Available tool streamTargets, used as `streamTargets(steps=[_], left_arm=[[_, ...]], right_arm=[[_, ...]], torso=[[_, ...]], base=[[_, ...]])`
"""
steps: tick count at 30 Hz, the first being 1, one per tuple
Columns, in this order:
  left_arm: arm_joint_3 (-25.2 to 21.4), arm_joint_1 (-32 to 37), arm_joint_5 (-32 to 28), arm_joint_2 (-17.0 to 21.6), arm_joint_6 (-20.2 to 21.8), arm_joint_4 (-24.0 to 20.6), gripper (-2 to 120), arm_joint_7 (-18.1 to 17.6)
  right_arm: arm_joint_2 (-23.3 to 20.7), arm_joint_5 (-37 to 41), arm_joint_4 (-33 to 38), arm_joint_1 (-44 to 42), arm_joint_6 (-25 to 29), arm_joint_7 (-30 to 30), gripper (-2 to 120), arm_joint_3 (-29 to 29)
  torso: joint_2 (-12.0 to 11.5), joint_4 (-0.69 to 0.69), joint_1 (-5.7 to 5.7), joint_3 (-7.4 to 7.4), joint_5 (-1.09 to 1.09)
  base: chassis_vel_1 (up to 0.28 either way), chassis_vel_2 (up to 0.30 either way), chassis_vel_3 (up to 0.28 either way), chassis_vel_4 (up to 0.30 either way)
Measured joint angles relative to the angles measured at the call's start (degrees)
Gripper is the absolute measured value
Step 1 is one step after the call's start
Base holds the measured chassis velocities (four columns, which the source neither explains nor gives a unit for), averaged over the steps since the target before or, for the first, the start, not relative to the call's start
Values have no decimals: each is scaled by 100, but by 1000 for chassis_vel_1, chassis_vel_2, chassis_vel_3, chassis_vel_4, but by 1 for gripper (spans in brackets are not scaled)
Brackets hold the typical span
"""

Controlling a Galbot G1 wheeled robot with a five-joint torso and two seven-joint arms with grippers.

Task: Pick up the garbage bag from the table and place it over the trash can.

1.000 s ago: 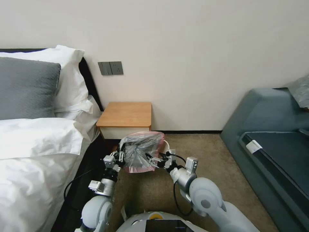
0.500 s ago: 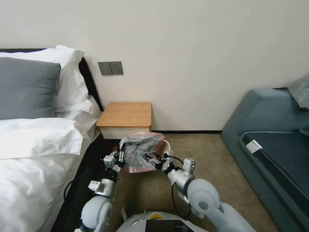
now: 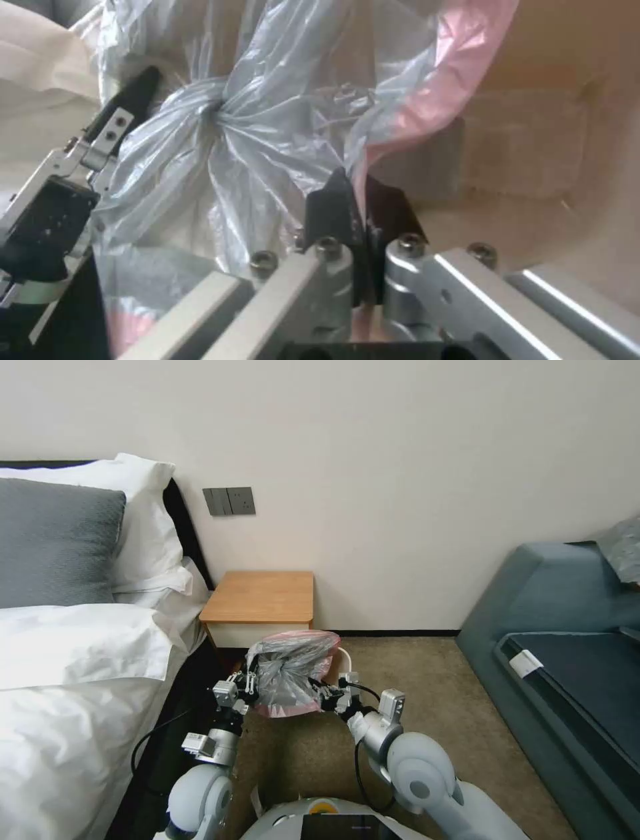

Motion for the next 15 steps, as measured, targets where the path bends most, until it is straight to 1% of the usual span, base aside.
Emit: streamTargets(steps=[6, 15], left_arm=[[-31, -33, 6, -48, 36, 19, 8, -88], [-87, -85, -92, -156, 100, 31, 8, -151]], right_arm=[[-21, -56, 178, -175, 23, 0, 0, 57], [-136, -170, 492, -519, 29, -14, 0, 385]], torso=[[0, 0, 0, 0, 0], [0, 0, 0, 0, 0]], base=[[0, 0, 0, 0], [0, 0, 0, 0]])
